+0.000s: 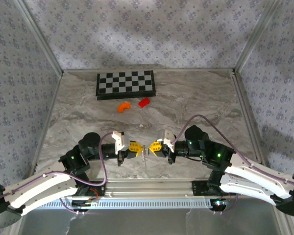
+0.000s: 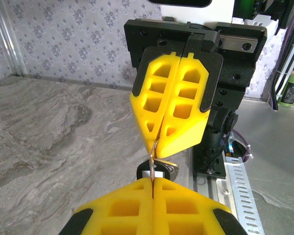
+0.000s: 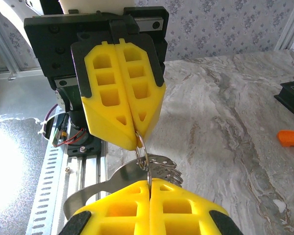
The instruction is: Put the keys on the keyring
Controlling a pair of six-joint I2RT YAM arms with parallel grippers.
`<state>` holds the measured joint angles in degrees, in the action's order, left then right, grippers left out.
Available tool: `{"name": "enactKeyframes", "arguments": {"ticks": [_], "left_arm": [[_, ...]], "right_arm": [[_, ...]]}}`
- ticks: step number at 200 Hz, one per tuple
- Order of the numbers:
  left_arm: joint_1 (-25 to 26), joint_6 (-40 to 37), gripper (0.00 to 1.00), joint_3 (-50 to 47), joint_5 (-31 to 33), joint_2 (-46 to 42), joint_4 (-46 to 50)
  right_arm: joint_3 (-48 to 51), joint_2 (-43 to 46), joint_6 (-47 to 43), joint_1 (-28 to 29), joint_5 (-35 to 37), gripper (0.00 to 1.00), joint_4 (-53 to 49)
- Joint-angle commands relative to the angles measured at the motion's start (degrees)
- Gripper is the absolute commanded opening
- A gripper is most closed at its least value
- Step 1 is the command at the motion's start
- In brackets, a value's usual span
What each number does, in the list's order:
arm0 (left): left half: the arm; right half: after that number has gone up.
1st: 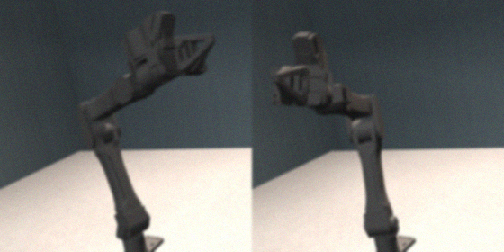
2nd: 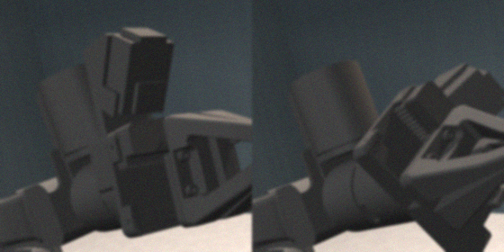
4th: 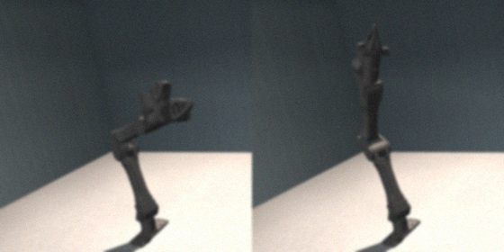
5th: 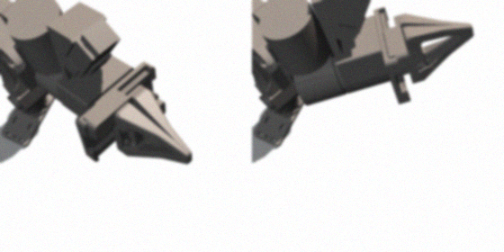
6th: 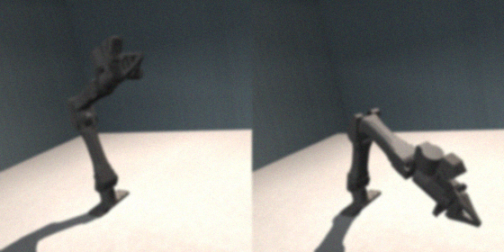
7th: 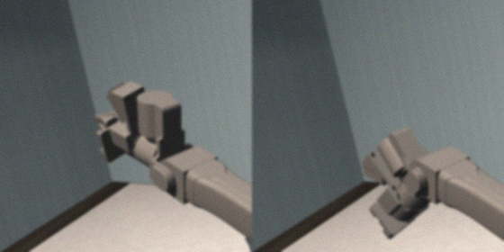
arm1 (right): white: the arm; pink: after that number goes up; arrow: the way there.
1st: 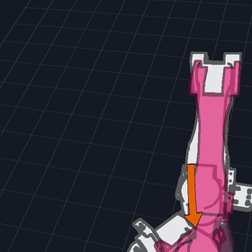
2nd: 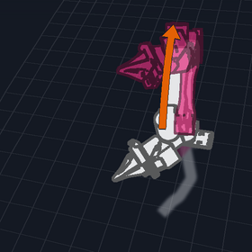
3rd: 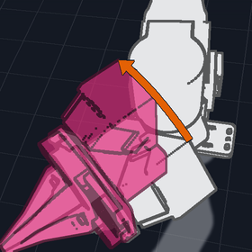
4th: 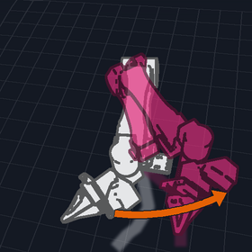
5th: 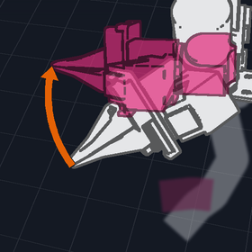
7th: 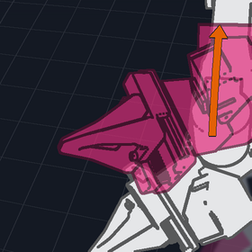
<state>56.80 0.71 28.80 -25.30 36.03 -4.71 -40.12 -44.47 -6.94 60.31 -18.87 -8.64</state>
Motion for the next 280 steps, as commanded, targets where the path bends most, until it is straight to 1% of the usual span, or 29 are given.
{"name": "enactKeyframes", "arguments": {"ticks": [1, 108, 153, 280], "left_arm": [[0.51, 0.08, 0.0, 2.4, -0.19, -0.96, -1.53], [0.6, -0.02, 0.0, 2.32, -0.15, -0.87, -1.71], [0.55, -0.54, 0.0, 2.15, 0.68, -1.23, -1.28], [0.59, -0.42, 0.0, 1.53, 0.45, -1.49, -2.19]], "right_arm": [[-1.89, 0.0, -0.62, 0.41, -0.73, 0.0, -0.46], [-2.02, -0.72, -0.46, 0.48, -1.41, 0.0, 0.2], [-2.01, -0.08, -0.36, 0.44, -1.25, 0.0, -0.81], [-3.29, -0.76, 0.79, 0.2, -1.74, 0.0, -2.18]]}}
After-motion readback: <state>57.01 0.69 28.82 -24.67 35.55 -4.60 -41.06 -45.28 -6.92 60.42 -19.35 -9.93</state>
